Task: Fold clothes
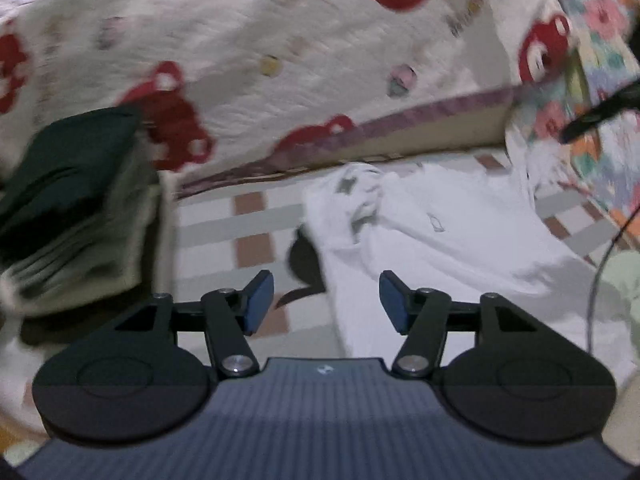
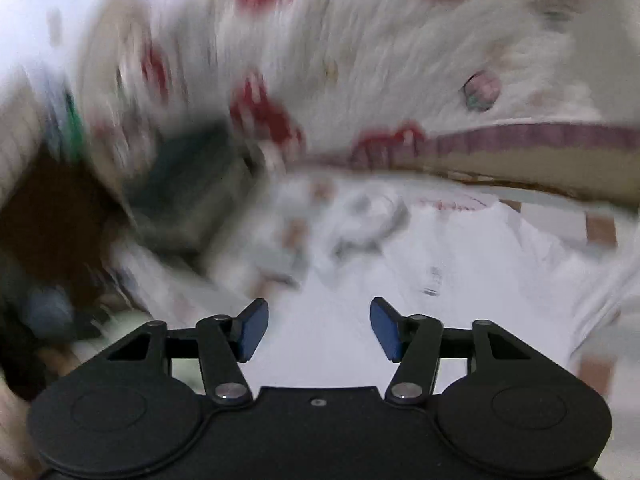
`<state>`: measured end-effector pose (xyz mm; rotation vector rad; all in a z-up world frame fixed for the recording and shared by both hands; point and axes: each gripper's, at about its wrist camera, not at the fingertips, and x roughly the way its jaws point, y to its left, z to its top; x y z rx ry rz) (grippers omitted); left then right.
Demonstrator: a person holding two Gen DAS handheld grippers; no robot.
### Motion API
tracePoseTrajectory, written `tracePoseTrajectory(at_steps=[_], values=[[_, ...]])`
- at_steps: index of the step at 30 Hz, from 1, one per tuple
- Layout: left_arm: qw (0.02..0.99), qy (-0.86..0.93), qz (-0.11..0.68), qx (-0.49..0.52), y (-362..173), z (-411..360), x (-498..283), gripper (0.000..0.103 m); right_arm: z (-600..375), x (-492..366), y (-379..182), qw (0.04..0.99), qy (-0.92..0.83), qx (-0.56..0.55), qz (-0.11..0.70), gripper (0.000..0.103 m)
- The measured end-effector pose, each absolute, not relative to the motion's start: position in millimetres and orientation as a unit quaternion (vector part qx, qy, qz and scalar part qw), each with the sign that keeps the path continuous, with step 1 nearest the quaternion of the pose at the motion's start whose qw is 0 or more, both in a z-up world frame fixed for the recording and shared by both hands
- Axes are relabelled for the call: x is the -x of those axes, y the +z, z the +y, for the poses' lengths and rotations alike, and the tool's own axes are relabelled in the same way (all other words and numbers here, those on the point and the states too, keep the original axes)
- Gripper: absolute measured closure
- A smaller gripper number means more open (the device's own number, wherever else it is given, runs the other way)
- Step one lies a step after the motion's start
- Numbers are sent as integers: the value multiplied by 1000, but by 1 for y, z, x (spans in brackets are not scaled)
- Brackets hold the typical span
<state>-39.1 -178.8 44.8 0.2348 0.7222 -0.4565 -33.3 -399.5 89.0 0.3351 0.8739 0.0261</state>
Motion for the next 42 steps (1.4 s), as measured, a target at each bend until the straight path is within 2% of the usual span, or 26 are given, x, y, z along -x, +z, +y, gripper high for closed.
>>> tracePoseTrajectory(at_steps=[2,3,4,7,12,15,19,26,30,34,36,37,42], values=[[899,-231,348,-130,25,-205,15,46,-396,-14,65,883,-30,-98,458,50],[899,-238,343,-135,16,-215,6,46,-394,-33,54,879,-41,-70,469,59],[898,-241,339,-141,6,-225,-1,46,-392,-47,43,880,-35,-50,471,73],[898,-245,328,-163,-24,-249,-24,46,-394,-79,10,880,-27,-41,473,86],[901,-242,321,-161,-64,-258,-57,46,-410,-109,-46,877,-28,-99,469,86],[899,-250,333,-137,-83,-261,-83,46,-416,-112,-77,881,-36,-99,461,85],[893,-258,335,-153,-101,-278,-109,46,-432,-101,-100,893,-36,-112,435,84],[865,-336,312,-202,-116,-325,-143,45,-457,-84,-132,908,-101,-113,390,81],[886,-287,323,-168,-125,-334,-177,41,-461,-77,-147,903,-97,-108,404,81],[911,-247,304,-126,-109,-302,-176,34,-462,-70,-158,898,-94,-85,422,81],[923,-227,294,-104,-101,-286,-175,59,-464,-69,-159,899,-95,-87,418,81],[928,-217,289,-93,-97,-278,-175,91,-464,-69,-159,900,-96,-89,416,81],[950,-164,262,-39,-77,-237,-174,93,-459,-70,-160,901,-100,-76,415,81]])
